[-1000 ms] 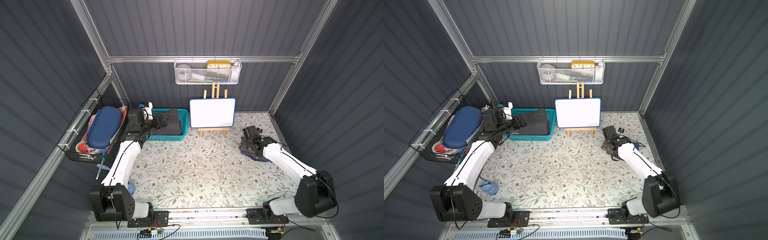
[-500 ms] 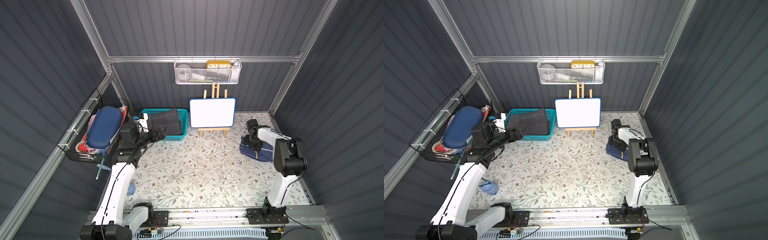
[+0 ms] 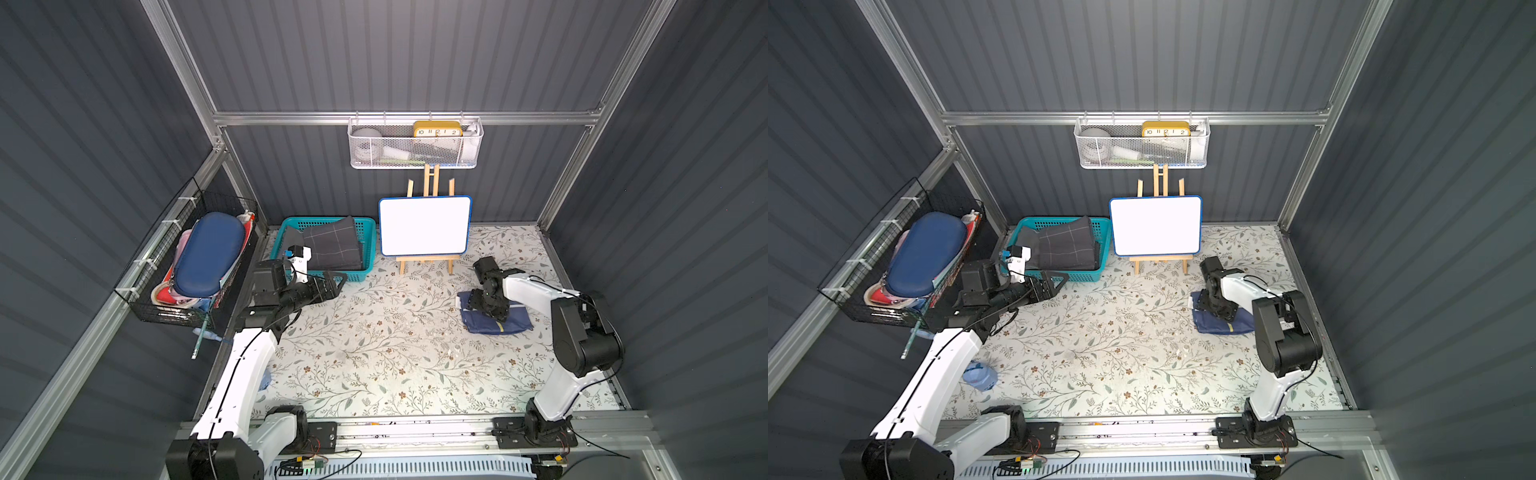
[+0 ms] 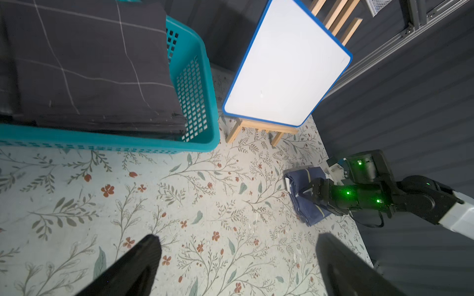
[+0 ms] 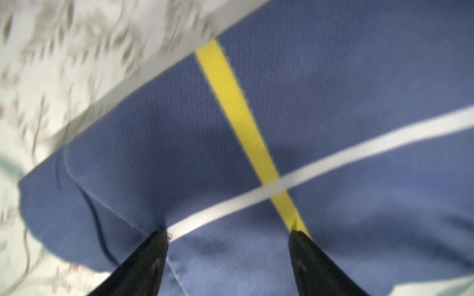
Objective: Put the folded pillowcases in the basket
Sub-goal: Move the pillowcase to the center of the board, then pick up the pillowcase from the center of the board.
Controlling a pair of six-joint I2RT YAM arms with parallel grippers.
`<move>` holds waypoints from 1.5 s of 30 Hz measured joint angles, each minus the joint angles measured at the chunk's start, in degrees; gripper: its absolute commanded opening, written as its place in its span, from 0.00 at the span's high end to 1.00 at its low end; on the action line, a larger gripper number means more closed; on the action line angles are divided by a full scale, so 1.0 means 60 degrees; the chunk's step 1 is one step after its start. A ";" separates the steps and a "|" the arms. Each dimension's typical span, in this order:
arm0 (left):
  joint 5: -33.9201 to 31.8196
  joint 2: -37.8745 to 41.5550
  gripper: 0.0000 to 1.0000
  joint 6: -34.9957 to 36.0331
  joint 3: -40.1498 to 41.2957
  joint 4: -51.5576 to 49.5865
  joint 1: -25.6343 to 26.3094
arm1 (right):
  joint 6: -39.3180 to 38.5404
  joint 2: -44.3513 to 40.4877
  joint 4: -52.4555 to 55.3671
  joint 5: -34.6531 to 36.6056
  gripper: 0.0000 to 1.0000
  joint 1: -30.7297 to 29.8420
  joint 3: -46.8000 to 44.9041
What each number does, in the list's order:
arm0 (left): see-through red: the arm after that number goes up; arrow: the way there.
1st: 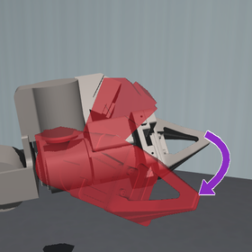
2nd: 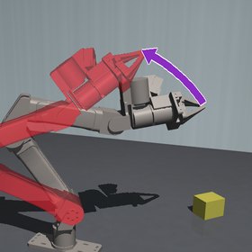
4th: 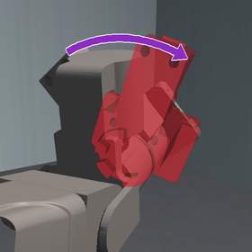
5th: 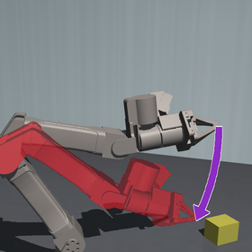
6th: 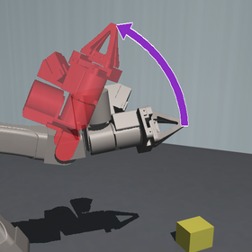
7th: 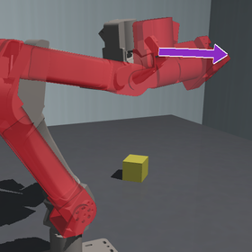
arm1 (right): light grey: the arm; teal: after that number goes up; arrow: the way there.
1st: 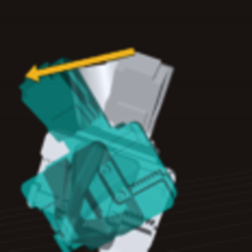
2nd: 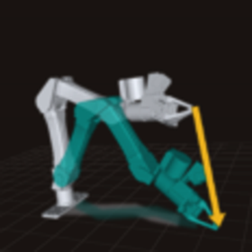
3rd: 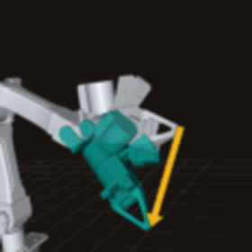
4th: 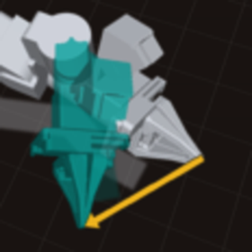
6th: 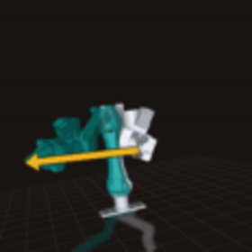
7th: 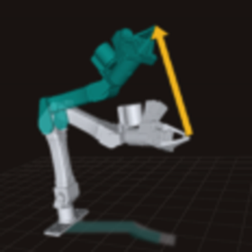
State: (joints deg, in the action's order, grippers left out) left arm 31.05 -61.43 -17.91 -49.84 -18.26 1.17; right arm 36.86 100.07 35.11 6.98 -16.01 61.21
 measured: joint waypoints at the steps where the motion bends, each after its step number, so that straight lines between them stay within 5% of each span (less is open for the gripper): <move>1: 0.0047 0.0004 0.00 -0.0047 0.0160 0.0000 0.0040 | 0.0157 -0.0146 -0.0018 0.0004 0.20 -0.0328 -0.0113; 8: 0.0102 0.0470 0.00 -0.0528 0.1373 0.0109 0.0882 | 0.1362 -0.0568 -0.0925 -0.0197 0.22 -0.2765 -0.0856; 12: 0.0087 0.0776 0.00 -0.0754 0.1767 0.0127 0.1308 | 0.1574 -0.0750 -0.0947 0.0022 0.19 -0.3257 -0.0827; 20: 0.0069 0.1333 0.00 -0.0940 0.2153 0.0182 0.1413 | 0.0688 -0.2441 -0.0353 0.1071 0.17 -0.1024 -0.0568; 27: 0.0076 0.1355 0.00 -0.1027 0.2313 0.0321 0.1464 | 0.0160 -0.0783 0.0091 0.1005 0.21 0.0127 -0.0463; 39: 0.0098 0.0878 0.00 -0.1264 0.2539 0.0831 0.1800 | 0.0987 0.0397 -0.0550 0.0685 0.22 -0.2765 -0.0040; 45: -0.0590 -0.0240 0.00 -0.1260 0.2554 0.0965 0.2841 | 0.2044 0.0324 -0.1515 0.0091 0.23 -0.4696 -0.0087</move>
State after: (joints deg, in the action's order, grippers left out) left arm 27.51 -62.87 -25.47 -34.52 -12.47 18.22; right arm 49.12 102.02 26.02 7.53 -44.18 60.69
